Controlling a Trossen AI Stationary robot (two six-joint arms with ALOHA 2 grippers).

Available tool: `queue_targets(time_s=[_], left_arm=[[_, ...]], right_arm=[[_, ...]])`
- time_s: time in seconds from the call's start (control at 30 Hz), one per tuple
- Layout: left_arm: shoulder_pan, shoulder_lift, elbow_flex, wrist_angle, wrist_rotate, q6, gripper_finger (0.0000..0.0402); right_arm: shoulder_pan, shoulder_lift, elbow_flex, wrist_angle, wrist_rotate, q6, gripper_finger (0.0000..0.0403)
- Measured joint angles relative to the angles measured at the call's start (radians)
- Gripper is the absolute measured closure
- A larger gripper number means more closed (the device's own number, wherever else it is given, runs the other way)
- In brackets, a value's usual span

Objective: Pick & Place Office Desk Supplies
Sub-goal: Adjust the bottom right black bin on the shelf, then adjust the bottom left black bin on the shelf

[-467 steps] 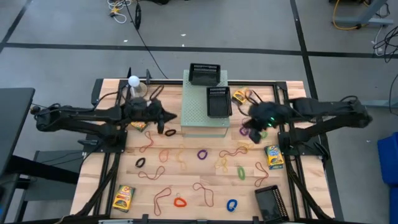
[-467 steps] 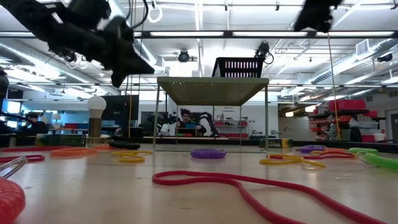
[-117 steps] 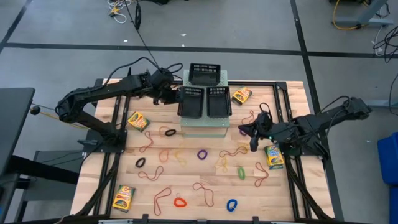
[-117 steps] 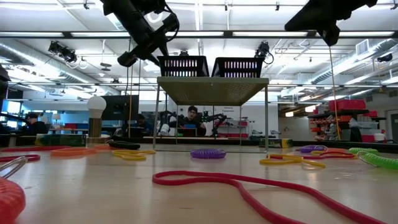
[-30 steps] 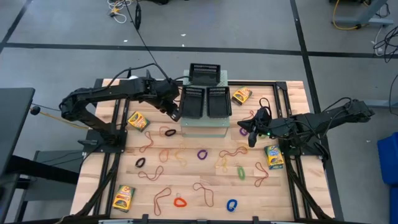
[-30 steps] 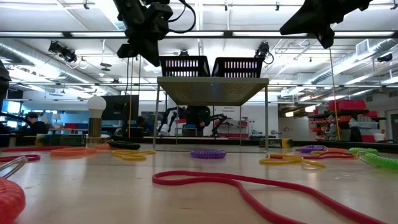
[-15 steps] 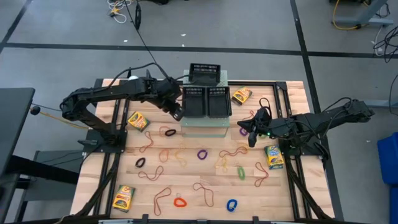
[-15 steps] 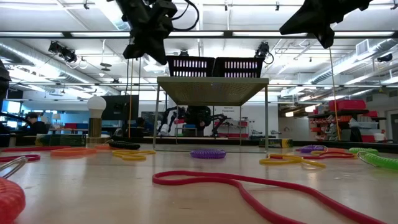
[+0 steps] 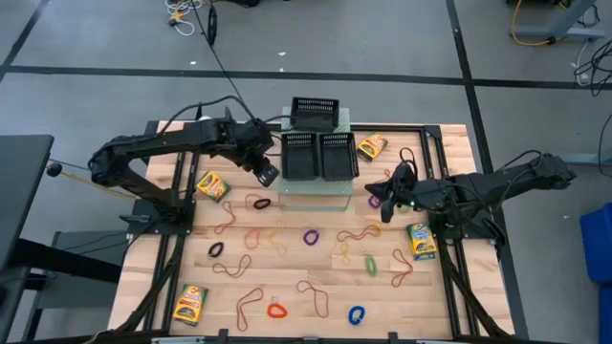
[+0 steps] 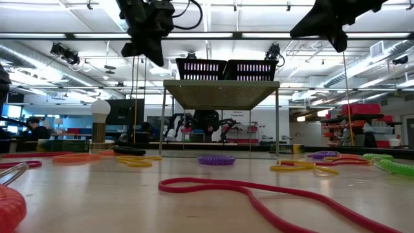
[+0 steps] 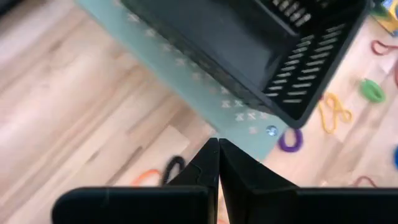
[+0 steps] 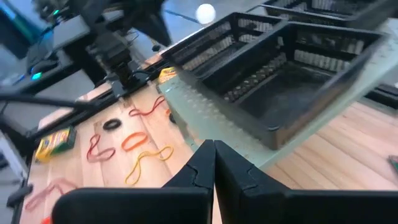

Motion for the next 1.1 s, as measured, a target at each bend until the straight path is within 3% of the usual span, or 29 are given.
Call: queue_targets(time_s=[0.17,0.37,0.57,0.83,1.1], left_arm=[[0.041,-0.026,0.001,0.011,-0.016,0.041,0.0393],[0.054,-0.026,0.001,0.029,-0.003,0.088,0.0393],[0.047,-0.026,0.001,0.044,-0.011,0.088,0.0394],[0.032,-0.055,-0.001,0.043,-0.077,0.098,0.0394],[0.027,-0.112,-0.188,0.155,0.020,0.085,0.0394]], right_arm=[[-0.138,0.019,0.000,-0.030,-0.054,0.088,0.0397],[-0.292,0.132,0.000,-0.064,-0.225,0.124,0.0399],[-0.304,0.225,0.000,0.084,-0.298,0.080,0.0397],[-0.304,0.236,0.000,0.082,-0.305,0.090,0.0397],[-0.304,0.201,0.000,0.054,-0.304,0.102,0.0396]])
